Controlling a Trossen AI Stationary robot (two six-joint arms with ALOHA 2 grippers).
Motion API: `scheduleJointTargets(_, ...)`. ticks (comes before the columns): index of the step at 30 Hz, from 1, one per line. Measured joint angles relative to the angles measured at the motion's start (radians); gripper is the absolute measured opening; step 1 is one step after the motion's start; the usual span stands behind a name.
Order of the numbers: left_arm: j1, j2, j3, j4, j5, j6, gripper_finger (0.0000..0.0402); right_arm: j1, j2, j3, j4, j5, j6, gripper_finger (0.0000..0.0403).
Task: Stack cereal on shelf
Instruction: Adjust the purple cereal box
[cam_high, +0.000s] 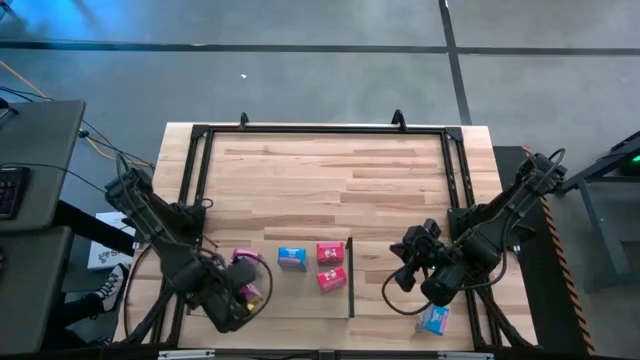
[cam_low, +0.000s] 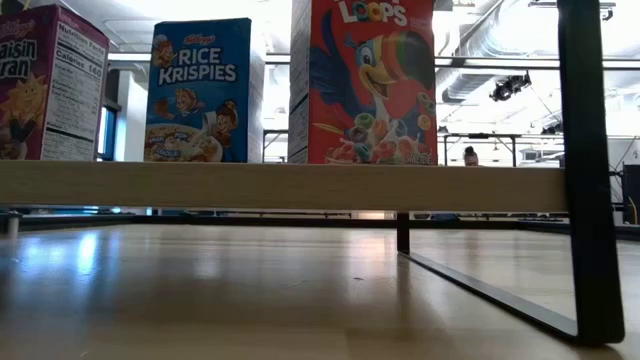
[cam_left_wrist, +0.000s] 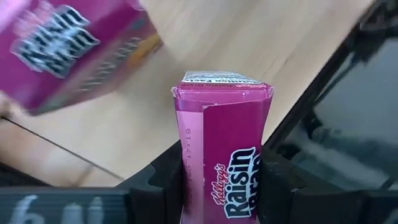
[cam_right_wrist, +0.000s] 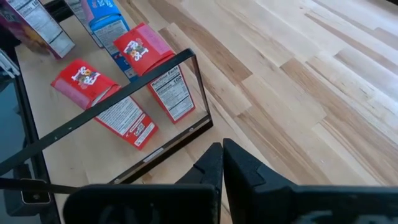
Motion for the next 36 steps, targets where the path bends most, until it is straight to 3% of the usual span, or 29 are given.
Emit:
scheduleJointTargets(8, -0.034, -0.042, 0.0, -0.055, -0.019, 0.373, 0.0134, 0.0, 0.0, 0.0, 0.005, 0.026, 0.004, 0.0)
scheduleJointTargets(14, -0.06, -0.023, 0.0, -0.048, -0.158, 0.667, 0.0134, 0.0, 0.0, 0.0, 0.006, 0.026, 0.021, 0.0)
scheduleJointTargets(18, -0.06, -0.02, 0.0, -0.047, -0.15, 0.712, 0.0133, 0.0, 0.0, 0.0, 0.008, 0.026, 0.027, 0.0)
scheduleJointTargets(24, -0.051, -0.02, -0.03, -0.057, -0.024, 0.747, 0.0133, 0.0, 0.0, 0.0, 0.008, 0.054, 0.031, 0.0)
scheduleJointTargets(36, -0.044, -0.019, -0.07, -0.029, -0.045, 0.765, 0.0133, 0.0, 0.0, 0.0, 0.008, 0.079, 0.05, 0.0)
